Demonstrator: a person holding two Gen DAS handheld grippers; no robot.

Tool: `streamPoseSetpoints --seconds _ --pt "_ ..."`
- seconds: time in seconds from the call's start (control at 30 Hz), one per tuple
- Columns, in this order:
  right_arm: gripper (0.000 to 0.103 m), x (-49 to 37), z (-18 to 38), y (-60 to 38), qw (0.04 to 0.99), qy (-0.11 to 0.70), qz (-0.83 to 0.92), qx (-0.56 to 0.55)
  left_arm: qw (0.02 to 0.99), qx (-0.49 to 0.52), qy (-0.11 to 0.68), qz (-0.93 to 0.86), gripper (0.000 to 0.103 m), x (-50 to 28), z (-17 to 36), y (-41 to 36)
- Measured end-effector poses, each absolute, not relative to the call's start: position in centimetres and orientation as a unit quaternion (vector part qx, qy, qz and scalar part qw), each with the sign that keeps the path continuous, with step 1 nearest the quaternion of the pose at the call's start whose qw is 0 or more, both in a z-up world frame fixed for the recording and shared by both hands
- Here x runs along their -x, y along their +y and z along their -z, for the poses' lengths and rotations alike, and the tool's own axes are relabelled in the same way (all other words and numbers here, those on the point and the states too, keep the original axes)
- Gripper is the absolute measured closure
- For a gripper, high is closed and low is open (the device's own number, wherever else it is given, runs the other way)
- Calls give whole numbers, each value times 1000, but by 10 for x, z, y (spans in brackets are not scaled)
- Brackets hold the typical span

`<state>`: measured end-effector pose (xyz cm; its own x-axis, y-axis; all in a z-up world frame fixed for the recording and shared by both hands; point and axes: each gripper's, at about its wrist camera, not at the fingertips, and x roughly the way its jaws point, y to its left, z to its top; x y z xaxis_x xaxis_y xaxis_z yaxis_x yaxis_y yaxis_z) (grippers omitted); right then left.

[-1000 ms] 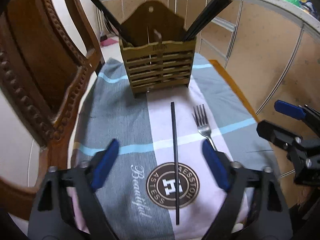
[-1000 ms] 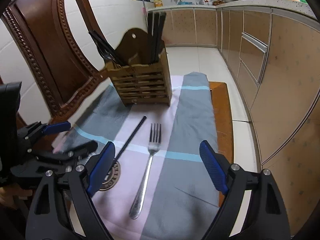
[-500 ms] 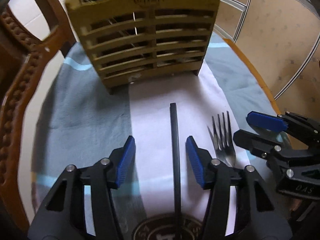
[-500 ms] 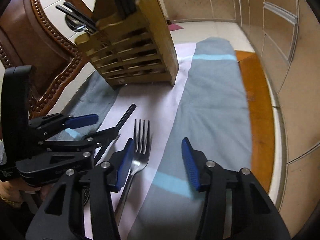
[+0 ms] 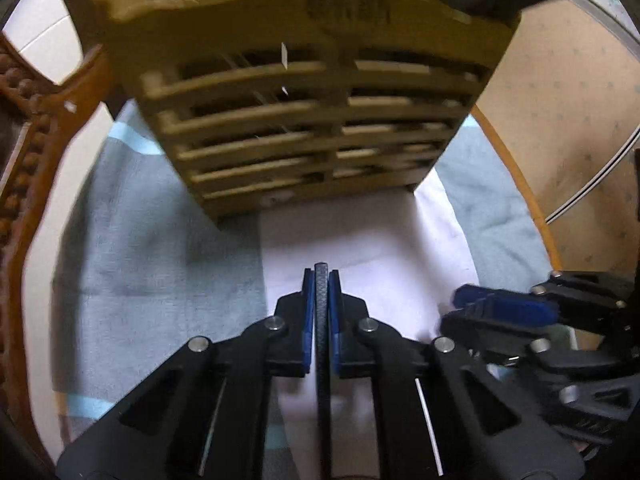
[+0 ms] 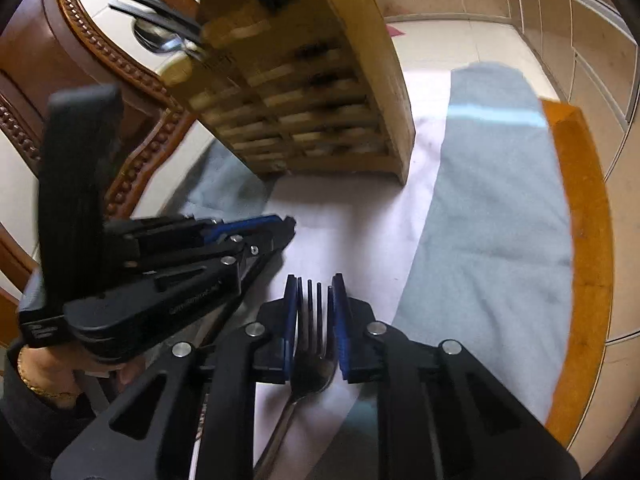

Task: Organize utensils
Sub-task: 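Lift the chopstick and fork up and insert them into the wooden holder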

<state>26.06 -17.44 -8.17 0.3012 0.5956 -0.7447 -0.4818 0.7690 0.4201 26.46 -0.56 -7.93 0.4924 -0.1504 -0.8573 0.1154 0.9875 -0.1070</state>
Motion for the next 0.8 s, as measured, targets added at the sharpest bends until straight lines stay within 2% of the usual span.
streamPoseSetpoints --seconds 0.1,0.13,0.17,0.6,0.8 --pt "89 -250 56 -179 817 467 -334 -58 877 33 472 79 97 -250 50 7" --pt "96 -244 46 -182 822 458 -334 -58 884 38 460 78 97 -243 36 13" --pt "99 -238 36 -186 828 449 -333 -57 888 43 450 77 97 -238 27 17" --pt "100 -144 -44 -199 892 344 -291 -21 958 85 265 60 97 -126 -117 59" --pt "100 -117 -89 -200 938 264 -223 13 971 83 218 50 97 -98 -145 73"
